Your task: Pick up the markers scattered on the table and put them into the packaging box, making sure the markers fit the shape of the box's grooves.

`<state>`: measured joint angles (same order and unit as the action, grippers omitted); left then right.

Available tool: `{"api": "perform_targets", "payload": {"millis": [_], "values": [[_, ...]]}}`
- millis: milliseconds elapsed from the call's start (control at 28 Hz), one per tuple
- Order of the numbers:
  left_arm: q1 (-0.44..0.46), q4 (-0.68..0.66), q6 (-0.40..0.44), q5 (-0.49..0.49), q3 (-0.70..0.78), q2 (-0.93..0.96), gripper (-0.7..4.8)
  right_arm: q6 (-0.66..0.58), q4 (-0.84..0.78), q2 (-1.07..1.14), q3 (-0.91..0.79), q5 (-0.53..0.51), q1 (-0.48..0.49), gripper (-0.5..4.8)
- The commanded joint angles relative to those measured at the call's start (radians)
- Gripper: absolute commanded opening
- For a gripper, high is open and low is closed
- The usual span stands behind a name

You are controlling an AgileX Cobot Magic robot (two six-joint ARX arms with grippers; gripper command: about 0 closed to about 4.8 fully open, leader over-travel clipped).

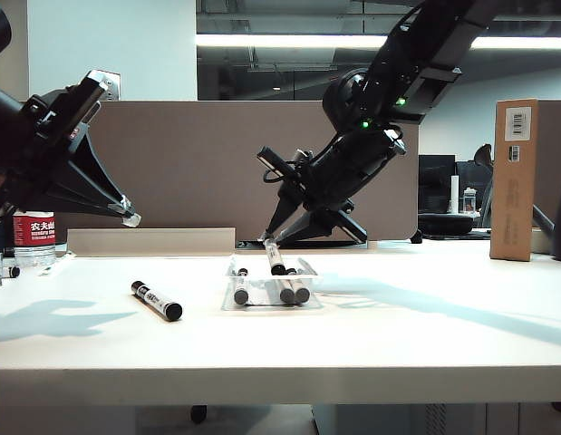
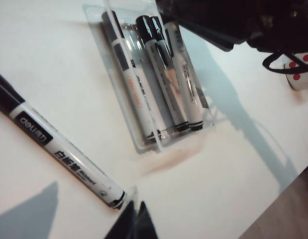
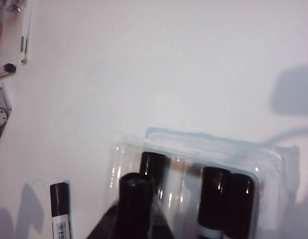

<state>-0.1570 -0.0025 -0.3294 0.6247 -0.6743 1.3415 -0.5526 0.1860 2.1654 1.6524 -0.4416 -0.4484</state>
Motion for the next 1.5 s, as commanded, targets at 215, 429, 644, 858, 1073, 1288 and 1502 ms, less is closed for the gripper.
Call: {"api": "perform_targets", "payload": {"millis": [215,429,644,858,1073,1288,1502], "values": [[0.001,-0.034,0.008,-0.118,-0.003,-0.002,1.22,-0.001,-0.067,-0.007,0.005,-0.003,0.000,1.62],[0.001,0.006,-0.007,-0.217,-0.004,0.021,1.40,-0.047,-0.087,-0.023,0.006,-0.023,0.005,1.62],[-0.029,0.061,-0.071,-0.222,-0.035,0.123,4.36,-0.049,-0.063,-0.090,0.010,-0.051,0.029,1.62],[-0.086,-0.030,-0.054,-0.304,-0.136,0.200,4.36,-0.047,0.002,-0.145,0.010,-0.059,0.059,1.62],[-0.105,-0.209,0.008,-0.445,-0.243,0.244,4.36,-0.037,0.077,-0.196,0.010,-0.077,0.105,1.62],[-0.105,-0.238,-0.003,-0.447,-0.292,0.324,4.36,0.037,0.141,-0.251,0.010,-0.074,0.151,1.62],[-0.106,-0.326,-0.019,-0.460,-0.373,0.393,4.35,0.090,0.185,-0.286,0.010,-0.070,0.163,1.62]]}}
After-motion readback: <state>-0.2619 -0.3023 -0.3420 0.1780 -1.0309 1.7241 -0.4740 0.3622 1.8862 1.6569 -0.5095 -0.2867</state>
